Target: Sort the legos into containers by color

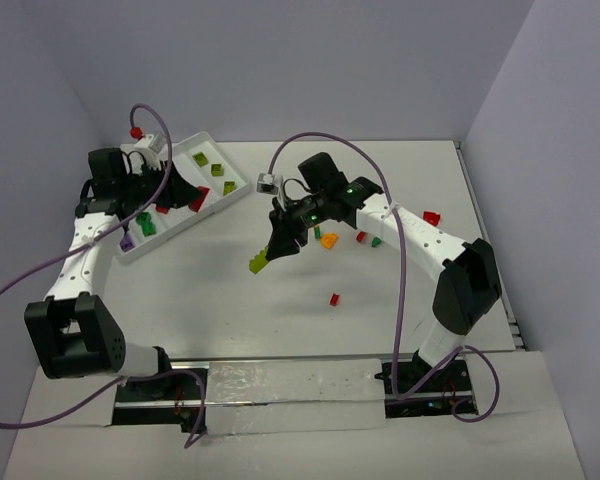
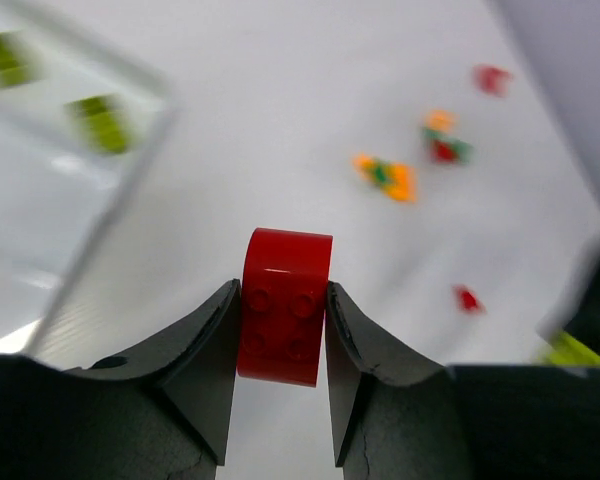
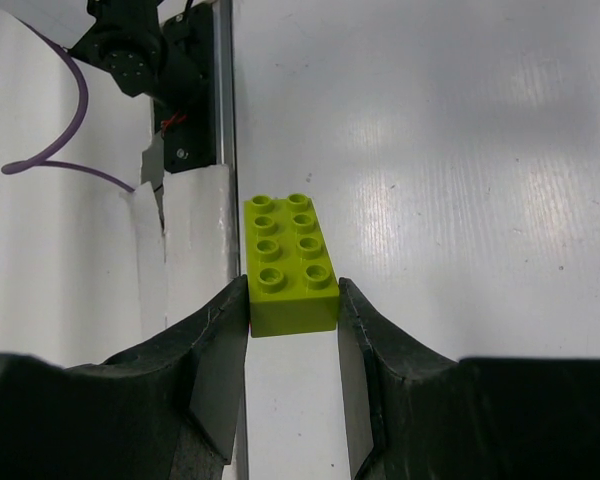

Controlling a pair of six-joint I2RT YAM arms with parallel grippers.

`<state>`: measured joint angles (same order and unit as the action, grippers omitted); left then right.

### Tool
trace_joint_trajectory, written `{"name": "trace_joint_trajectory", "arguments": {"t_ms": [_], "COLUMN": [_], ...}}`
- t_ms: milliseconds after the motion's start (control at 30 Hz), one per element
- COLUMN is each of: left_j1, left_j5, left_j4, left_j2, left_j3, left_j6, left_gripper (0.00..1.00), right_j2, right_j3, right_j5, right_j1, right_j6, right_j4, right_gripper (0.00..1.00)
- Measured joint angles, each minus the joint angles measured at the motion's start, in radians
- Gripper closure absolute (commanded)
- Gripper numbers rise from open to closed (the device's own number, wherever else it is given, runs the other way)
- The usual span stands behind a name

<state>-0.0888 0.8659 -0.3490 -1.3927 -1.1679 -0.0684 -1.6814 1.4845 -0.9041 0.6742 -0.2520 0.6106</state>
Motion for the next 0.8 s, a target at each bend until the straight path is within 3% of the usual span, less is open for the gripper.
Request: {"name": "trace_joint_trajectory", "arguments": {"t_ms": [167,300,433,600,800], "left_j1": [-0.003,-0.005,-0.005,-0.015,-0.025], "left_j5": [-0.488,-0.750,-0.965,-1.075,-1.092], "left_j4": [0.070,0.107,0.103,0.063,0.083], "left_j2": [-0.062,-0.151,-0.337,-0.554,-0.639], "left_j3": [-0.026,-0.079,-0.230,-0.397,-0.412], "left_j6": [-0.085,-0.173,-0.274,-0.349,-0.343], "left_gripper": [1.00,1.00,1.00,1.00,1.00], "right_j2": [0.000,0.000,0.000,0.000,0.000], "right_j3": [0.000,0.000,0.000,0.000,0.000], "right_j5": [0.010,0.020,0.024,0.026,0.027], "right_j1": [-0.004,-0.009,-0.010,-0.013,-0.027], "right_j6": [0.000,0.000,0.000,0.000,-0.001], "right_j4": [0.003,0.004,0.004,0.005,0.004], "right_gripper": [1.00,1.00,1.00,1.00,1.00]}}
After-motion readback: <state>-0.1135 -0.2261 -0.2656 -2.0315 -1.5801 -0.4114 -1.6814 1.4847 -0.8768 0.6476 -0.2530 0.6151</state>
